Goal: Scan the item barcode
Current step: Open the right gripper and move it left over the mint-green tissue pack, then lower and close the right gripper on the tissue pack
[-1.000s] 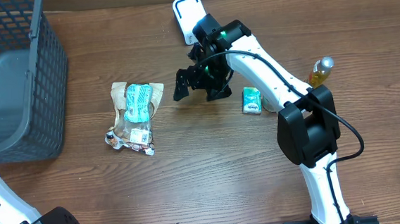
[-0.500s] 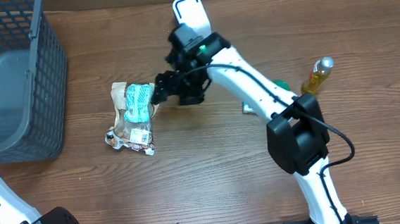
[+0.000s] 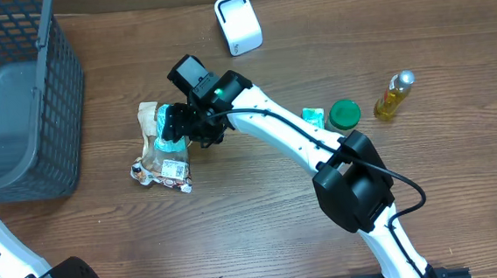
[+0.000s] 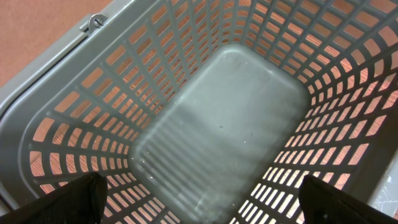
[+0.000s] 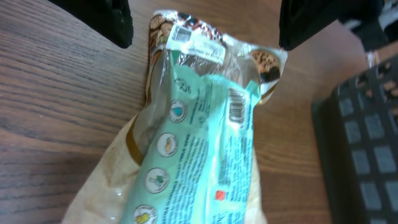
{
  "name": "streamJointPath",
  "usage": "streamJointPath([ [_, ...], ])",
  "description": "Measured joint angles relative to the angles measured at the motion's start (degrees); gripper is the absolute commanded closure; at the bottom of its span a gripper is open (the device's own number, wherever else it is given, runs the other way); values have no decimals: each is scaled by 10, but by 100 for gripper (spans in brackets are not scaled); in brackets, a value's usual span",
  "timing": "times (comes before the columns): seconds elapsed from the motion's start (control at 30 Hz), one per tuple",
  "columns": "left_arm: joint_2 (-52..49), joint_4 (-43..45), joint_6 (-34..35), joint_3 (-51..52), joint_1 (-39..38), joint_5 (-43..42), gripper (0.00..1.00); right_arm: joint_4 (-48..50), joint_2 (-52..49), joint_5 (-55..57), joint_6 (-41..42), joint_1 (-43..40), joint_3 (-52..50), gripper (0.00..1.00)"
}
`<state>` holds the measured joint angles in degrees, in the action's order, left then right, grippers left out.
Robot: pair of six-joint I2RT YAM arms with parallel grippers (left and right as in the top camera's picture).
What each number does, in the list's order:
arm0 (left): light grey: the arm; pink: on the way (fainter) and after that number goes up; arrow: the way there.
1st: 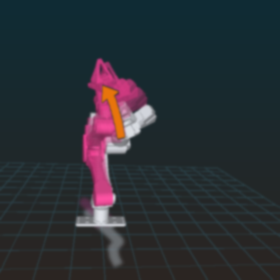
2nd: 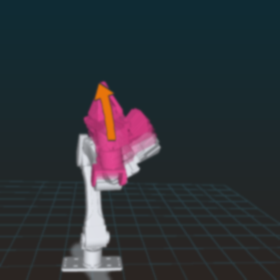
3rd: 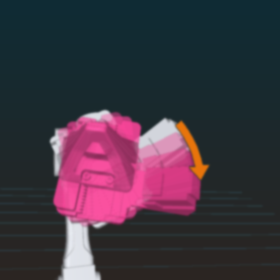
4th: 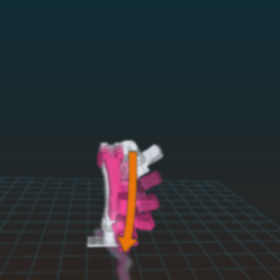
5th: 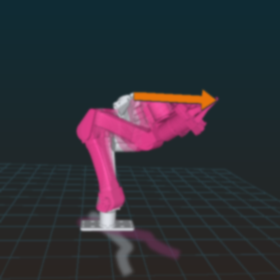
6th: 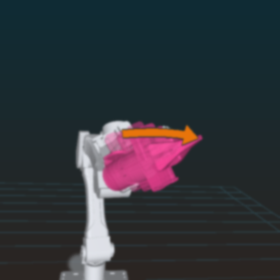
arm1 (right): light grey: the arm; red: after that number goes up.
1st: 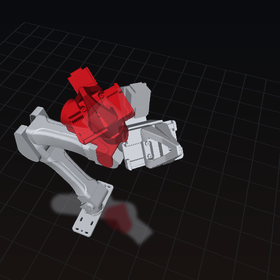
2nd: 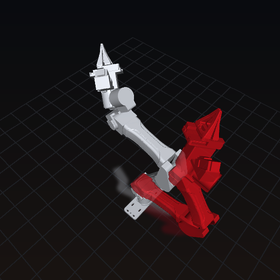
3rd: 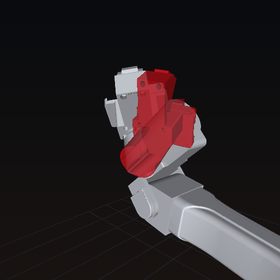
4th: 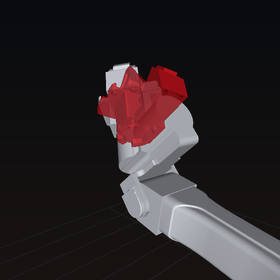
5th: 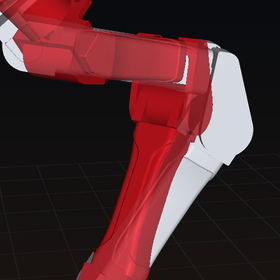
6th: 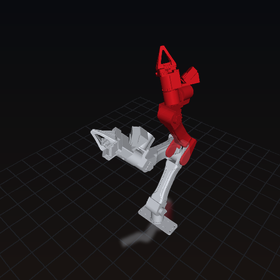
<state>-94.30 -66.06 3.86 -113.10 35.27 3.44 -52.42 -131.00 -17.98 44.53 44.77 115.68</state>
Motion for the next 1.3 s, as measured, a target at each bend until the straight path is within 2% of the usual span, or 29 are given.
streamJointPath([
  [0.23,0,0,0,0,0,0,1,38,-2,23,48,-1,0,40],
  [0.77,0,0,0,0,0,0,0,51,-13,56,75,-1,-2,41],
  [1.03,0,0,0,0,0,0,0,109,-14,61,83,-1,-45,46],
  [1.3,0,0,0,0,0,0,1,158,-16,63,92,0,-80,47],
])
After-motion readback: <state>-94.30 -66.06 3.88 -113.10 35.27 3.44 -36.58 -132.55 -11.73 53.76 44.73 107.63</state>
